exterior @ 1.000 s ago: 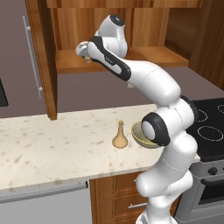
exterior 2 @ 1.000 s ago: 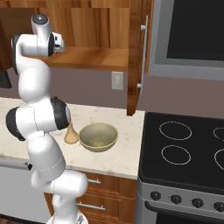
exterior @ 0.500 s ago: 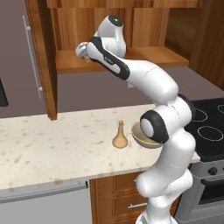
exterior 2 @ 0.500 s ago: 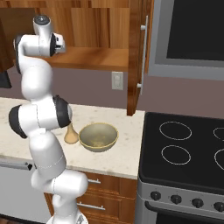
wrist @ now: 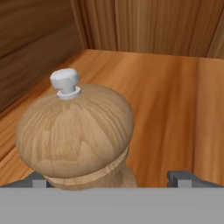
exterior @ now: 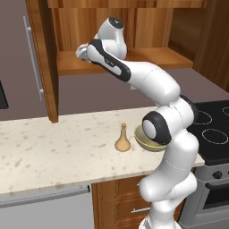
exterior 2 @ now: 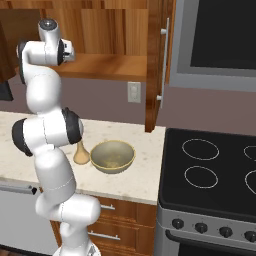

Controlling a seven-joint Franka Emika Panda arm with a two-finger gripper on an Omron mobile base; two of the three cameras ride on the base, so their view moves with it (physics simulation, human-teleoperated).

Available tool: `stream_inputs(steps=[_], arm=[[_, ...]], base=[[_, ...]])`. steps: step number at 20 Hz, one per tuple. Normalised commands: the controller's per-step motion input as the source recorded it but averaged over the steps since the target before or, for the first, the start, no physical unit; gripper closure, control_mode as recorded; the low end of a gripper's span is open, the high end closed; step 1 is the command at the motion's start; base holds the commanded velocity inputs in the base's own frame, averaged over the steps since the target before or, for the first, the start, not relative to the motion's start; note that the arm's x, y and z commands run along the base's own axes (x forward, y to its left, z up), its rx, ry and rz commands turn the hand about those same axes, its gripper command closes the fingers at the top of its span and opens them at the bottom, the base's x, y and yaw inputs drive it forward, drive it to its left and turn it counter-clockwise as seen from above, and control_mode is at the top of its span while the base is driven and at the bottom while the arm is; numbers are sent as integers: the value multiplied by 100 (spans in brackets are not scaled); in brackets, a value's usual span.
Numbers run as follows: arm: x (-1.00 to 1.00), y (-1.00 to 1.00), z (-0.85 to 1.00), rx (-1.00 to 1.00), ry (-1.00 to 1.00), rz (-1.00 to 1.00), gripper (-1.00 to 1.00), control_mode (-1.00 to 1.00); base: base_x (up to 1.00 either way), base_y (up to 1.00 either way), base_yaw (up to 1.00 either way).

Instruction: Retrieve the bottle and the shaker from the cabinet and place them next to the mixing bowl on the counter. Then add garlic from the fridge to the mixing bowl.

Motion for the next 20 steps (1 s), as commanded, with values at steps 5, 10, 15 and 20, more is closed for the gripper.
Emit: stream_inputs(steps=[5,10,15,20], arm=[[0,0,0,0,0,0,100,-100],[0,0,0,0,0,0,100,-100],[-9,0,0,0,0,0,100,-100],[-83,-5,0,1,-5,-2,100,-100]], base=[[0,0,0],[0,0,0],[0,0,0],[0,0,0]])
